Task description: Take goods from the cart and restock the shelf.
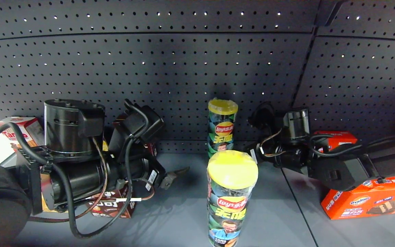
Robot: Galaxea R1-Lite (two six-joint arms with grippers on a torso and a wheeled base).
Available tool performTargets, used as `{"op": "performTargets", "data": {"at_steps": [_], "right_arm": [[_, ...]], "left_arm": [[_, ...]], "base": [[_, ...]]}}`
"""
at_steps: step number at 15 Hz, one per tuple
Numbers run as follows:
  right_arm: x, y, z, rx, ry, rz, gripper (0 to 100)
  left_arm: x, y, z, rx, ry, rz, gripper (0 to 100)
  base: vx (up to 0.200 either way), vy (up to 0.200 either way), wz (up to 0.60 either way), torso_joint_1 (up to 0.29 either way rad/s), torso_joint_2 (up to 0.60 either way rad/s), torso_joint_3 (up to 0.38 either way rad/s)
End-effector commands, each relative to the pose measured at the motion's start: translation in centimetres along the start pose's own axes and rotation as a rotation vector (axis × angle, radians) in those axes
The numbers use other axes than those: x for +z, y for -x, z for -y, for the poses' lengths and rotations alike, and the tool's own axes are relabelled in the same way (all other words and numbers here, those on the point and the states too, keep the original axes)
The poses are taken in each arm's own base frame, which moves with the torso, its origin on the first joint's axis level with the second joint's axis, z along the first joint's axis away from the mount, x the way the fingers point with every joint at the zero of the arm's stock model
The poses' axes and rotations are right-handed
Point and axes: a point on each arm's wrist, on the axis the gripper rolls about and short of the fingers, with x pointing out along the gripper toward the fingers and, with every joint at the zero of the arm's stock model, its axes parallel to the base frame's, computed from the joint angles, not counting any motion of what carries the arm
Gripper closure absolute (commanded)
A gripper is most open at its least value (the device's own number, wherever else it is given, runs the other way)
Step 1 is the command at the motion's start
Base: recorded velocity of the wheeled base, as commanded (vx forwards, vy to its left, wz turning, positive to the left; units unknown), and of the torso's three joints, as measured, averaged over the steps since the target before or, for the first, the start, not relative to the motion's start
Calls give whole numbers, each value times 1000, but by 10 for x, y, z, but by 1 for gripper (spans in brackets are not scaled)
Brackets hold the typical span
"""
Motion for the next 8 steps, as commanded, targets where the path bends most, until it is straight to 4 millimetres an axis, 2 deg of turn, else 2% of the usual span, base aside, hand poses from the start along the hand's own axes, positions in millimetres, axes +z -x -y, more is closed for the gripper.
{"op": "performTargets", "data": {"at_steps": [1,5,7,8], "right_arm": [[0,-1,-3,9,2,-1,0],[0,0,-4,11,3,0,0],[2,4,-2,7,-1,6,0],[6,13,0,5,-3,21,0]], "left_arm": [[0,0,0,0,0,0,0],[-1,0,0,1,1,-2,0],[0,0,0,2,1,-1,0],[0,1,0,2,1,1,0]], "base": [[0,0,0,0,0,0],[0,0,0,0,0,0],[0,0,0,0,0,0],[0,0,0,0,0,0]]}}
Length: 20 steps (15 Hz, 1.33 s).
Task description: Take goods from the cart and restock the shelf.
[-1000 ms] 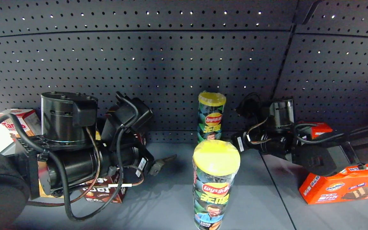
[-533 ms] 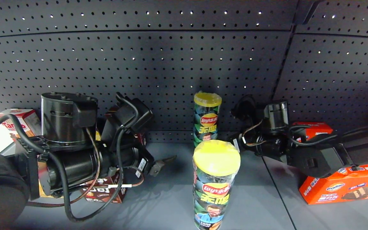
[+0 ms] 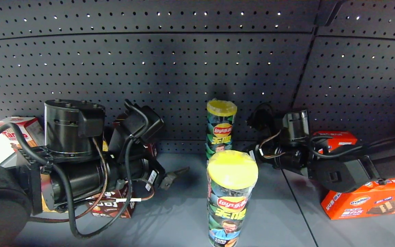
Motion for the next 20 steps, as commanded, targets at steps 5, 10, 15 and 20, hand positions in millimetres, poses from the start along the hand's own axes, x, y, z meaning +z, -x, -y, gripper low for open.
{"op": "performTargets", "data": {"at_steps": [5,10,15,20], "right_arm": [[26,76,19,-24,-25,129,0],[4,187,46,-86,-55,239,0],[-47,259,65,-212,-91,305,0],[-97,301,62,-383,-126,359,0]], "left_arm": [[14,12,-3,24,-11,62,0],[37,81,-17,190,16,220,0],[-10,174,-33,530,77,231,0],[-98,227,27,815,126,164,0]], "base": [[0,0,0,0,0,0],[0,0,0,0,0,0],[0,0,0,0,0,0],[0,0,0,0,0,0]]}}
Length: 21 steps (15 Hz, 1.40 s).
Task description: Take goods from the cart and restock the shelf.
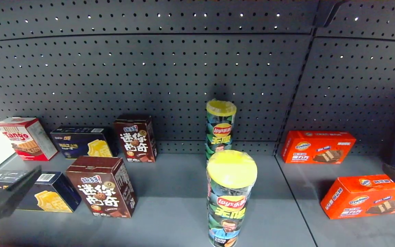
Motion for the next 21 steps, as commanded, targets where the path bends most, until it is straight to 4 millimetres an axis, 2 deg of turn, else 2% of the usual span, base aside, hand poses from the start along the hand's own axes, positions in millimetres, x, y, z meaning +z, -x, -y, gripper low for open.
{"op": "performTargets", "data": {"at_steps": [1,4,6,7,9,10,12,13,15,17,19,21], "right_arm": [[-22,35,4,-76,-8,55,0],[-55,57,5,-205,-13,44,0],[-84,74,4,-355,-10,26,0],[-90,79,3,-389,-13,26,0],[-116,102,-5,-410,-33,-3,0],[-123,104,-6,-412,-45,-31,0],[-122,103,-6,-390,-65,-15,0],[-123,102,-8,-270,-69,-11,0],[-123,102,-10,-211,-62,-9,0],[-123,102,-8,-272,-70,-16,0],[-123,103,-6,-381,-76,-20,0],[-123,103,-6,-404,-38,-31,0]], "left_arm": [[-43,54,0,139,18,21,0],[-61,73,1,177,9,-50,0],[-73,79,3,208,0,-98,0],[-75,80,3,217,-2,-105,0],[-86,82,6,236,-7,-123,0],[-87,82,6,239,-7,-124,0],[-91,85,7,242,-4,-108,0],[-97,88,8,241,-1,-95,0],[-104,92,9,235,8,-64,0],[-117,97,12,204,22,-16,0],[-120,97,13,197,53,-12,0],[-129,94,16,176,69,-29,0]], "base": [[0,0,0,0,0,0],[0,0,0,0,0,0],[0,0,0,0,0,0],[0,0,0,0,0,0],[0,0,0,0,0,0],[0,0,0,0,0,0],[0,0,0,0,0,0],[0,0,0,0,0,0],[0,0,0,0,0,0],[0,0,0,0,0,0],[0,0,0,0,0,0],[0,0,0,0,0,0]]}}
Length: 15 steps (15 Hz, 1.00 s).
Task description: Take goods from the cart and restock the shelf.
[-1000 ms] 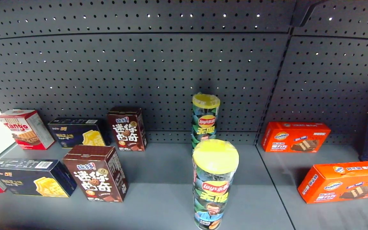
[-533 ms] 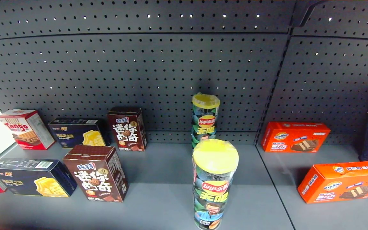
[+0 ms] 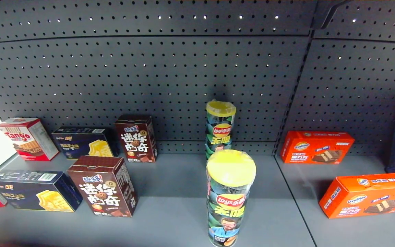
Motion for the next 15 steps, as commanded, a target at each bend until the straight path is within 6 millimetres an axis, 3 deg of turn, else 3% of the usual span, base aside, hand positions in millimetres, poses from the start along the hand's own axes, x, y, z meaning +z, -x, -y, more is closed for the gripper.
{"op": "performTargets", "data": {"at_steps": [1,2,4,7,15], "right_arm": [[0,0,0,-3,10,-5,0],[0,0,-3,141,1,2,0],[-1,0,-6,244,-48,-3,0],[-6,0,-4,138,-125,-62,0],[-7,0,-5,212,-58,-69,0]], "left_arm": [[-5,0,1,-4,3,-4,0],[-11,-2,4,-20,29,-5,0],[-11,-2,4,-41,40,-3,0],[-11,-2,6,-118,92,5,0],[-11,-2,7,-214,123,11,0]], "base": [[0,0,0,0,0,0],[0,0,0,0,0,0],[0,0,0,0,0,0],[0,0,0,0,0,0],[0,0,0,0,0,0]]}}
